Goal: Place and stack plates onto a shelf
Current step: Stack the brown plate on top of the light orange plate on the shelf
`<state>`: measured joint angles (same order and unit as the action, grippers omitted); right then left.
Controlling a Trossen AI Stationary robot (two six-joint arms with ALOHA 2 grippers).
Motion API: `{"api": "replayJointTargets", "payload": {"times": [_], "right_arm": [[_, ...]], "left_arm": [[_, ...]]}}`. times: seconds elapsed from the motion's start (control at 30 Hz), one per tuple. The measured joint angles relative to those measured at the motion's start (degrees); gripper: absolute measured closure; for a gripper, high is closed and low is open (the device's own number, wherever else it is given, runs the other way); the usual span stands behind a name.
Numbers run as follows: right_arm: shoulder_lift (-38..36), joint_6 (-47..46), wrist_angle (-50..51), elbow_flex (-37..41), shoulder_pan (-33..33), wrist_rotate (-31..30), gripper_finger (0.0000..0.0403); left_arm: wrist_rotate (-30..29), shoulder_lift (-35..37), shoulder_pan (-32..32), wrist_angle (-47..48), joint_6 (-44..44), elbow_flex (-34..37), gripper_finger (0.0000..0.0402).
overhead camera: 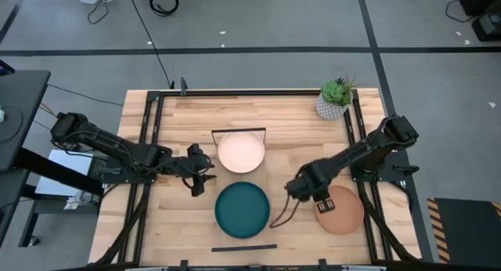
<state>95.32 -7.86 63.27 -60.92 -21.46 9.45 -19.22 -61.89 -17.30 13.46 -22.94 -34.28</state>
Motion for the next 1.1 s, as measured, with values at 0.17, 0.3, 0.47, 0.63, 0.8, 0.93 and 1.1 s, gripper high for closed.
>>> {"api": "replayJointTargets", "payload": {"times": [0.17,0.3,0.47,0.63,0.8,0.93,1.1], "right_arm": [[0.01,-1.65,-1.03,2.85,-2.42,-1.95,0.0255],[0.01,-1.31,-4.62,5.79,-3.17,-2.32,0.0253],[0.12,0.31,-8.01,9.38,-3.17,-2.87,0.0275],[0.14,1.03,-9.03,10.37,-2.79,-3.72,0.0338],[0.14,3.62,-9.56,8.93,-0.5,-3.51,0.0388],[0.16,4.2,-8.4,6.38,1.97,-3.65,0.0384],[0.05,6.39,-2.46,0.49,5.59,-4.71,0.0391]], "left_arm": [[-0.04,0.0,0.02,0.69,0.0,0.0,0.0214],[-0.02,0.0,0.02,0.72,-0.01,0.0,0.0214],[-0.04,0.0,0.02,1.52,0.53,0.0,0.0214],[-0.47,0.0,0.02,1.21,4.65,0.0,0.0214],[-0.63,0.0,0.02,-0.41,10.07,0.0,0.0214],[-0.66,0.0,-0.27,-0.9,13.96,0.0,0.0214],[-4.18,0.0,-0.31,-1.68,20.24,0.0,0.0214]]}}
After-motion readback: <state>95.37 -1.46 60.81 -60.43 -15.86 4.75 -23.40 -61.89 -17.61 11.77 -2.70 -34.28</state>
